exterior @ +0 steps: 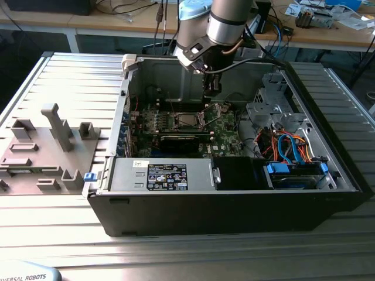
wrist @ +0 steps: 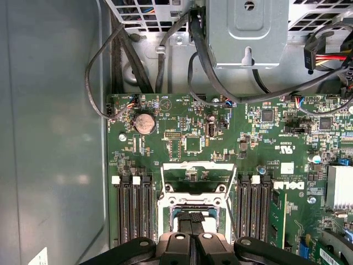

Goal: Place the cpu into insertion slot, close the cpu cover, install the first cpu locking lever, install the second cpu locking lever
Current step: 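Close the cpu cover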

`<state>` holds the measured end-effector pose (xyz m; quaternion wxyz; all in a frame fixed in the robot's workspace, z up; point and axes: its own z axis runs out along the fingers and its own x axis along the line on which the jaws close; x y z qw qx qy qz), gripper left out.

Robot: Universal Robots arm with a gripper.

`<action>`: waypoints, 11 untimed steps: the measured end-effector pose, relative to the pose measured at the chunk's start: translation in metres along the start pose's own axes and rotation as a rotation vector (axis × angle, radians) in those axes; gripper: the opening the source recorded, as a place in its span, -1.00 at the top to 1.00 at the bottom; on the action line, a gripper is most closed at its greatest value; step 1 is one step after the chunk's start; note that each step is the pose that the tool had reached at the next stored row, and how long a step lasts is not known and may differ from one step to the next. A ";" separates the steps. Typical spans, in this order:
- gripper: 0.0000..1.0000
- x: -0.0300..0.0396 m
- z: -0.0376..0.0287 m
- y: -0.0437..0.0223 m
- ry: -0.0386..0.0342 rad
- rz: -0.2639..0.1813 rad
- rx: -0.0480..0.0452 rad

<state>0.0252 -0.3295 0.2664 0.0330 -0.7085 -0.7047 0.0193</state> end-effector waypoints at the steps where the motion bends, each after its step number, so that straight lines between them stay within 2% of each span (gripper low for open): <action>1: 0.79 0.0000 0.0000 0.0002 0.0000 0.000 0.0000; 11: 0.79 0.0000 -0.0002 0.0023 0.0000 0.000 0.0000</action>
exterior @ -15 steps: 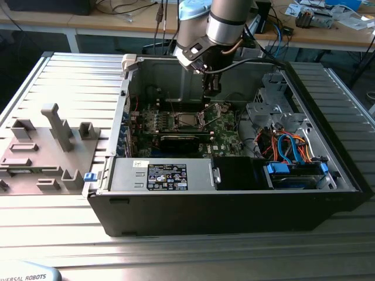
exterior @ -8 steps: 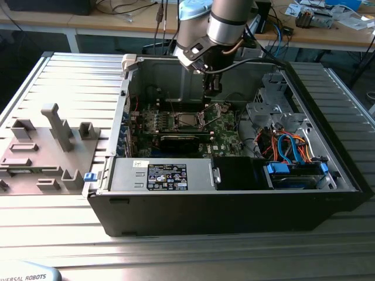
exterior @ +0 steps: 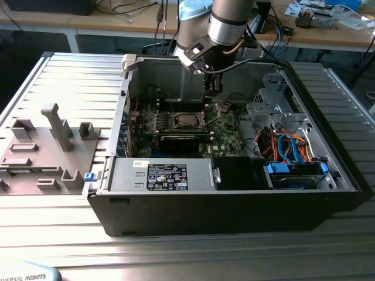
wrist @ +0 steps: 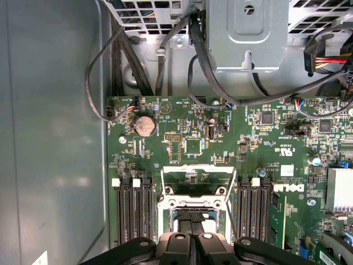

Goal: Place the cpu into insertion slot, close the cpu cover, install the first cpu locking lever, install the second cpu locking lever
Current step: 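Close the cpu cover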

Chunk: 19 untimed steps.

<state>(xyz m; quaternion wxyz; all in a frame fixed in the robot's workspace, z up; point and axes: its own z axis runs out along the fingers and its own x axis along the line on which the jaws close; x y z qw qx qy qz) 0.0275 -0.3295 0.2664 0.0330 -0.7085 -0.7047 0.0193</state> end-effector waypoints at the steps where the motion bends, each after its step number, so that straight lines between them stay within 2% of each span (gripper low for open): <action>1: 0.79 0.0000 0.0000 0.0002 0.0000 0.000 0.0000; 19: 0.79 0.0000 -0.0004 0.0057 0.0000 0.000 0.0000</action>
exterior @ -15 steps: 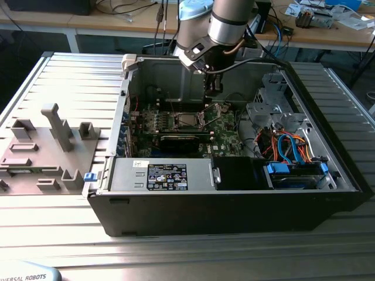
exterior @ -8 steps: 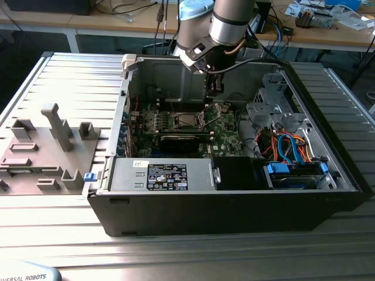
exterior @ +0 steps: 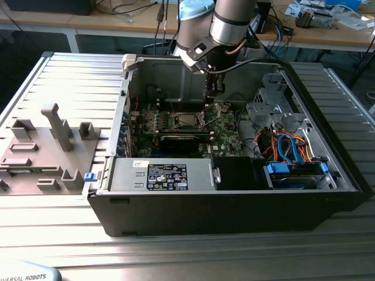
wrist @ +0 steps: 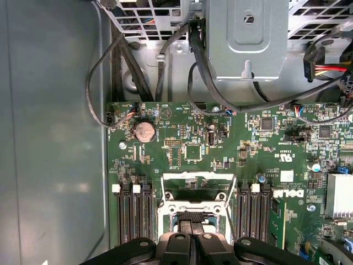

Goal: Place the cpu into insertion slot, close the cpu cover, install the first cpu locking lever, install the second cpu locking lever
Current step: 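Close the cpu cover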

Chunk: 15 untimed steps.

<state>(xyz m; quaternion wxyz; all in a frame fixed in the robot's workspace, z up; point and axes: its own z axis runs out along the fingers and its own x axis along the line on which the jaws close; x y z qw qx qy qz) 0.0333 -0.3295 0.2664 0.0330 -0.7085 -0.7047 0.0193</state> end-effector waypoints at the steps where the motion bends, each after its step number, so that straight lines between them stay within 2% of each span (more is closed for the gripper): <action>1: 0.79 0.0000 0.0000 0.0003 0.0000 0.000 0.0000; 15: 0.79 0.0000 0.0001 0.0035 0.0000 0.000 0.0000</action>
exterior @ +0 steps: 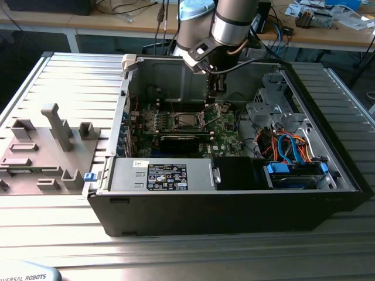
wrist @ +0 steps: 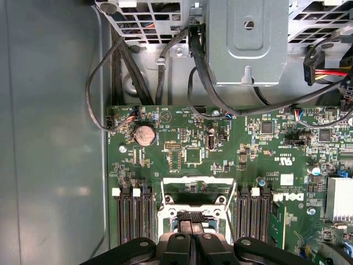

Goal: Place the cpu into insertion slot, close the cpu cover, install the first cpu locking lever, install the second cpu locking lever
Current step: 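Close the cpu cover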

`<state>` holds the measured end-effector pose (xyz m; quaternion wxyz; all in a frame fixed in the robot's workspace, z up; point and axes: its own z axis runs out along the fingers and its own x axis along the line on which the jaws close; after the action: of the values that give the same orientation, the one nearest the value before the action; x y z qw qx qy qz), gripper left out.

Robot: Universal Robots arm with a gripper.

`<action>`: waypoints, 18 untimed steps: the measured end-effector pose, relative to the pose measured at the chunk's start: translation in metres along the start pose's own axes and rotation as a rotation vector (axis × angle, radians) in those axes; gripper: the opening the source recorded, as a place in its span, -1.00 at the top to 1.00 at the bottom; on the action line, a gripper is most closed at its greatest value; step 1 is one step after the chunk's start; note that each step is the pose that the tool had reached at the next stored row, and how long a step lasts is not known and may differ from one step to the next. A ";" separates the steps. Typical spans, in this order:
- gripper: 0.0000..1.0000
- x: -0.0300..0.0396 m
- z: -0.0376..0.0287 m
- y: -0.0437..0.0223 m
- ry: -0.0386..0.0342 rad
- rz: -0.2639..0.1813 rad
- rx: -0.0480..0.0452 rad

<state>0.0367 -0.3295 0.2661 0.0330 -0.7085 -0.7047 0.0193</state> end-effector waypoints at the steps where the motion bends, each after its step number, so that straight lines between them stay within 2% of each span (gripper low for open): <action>1: 0.79 0.0000 0.0000 0.0001 0.0001 0.000 0.0001; 5: 0.79 0.0001 0.0006 0.0010 0.0100 -0.001 0.0003; 10: 0.79 0.0004 0.0008 0.0102 0.0108 -0.003 0.0037; 18: 0.79 -0.0001 0.0020 0.0186 0.0092 -0.024 0.0050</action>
<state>0.0551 -0.3297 0.2627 0.0382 -0.6999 -0.7130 0.0174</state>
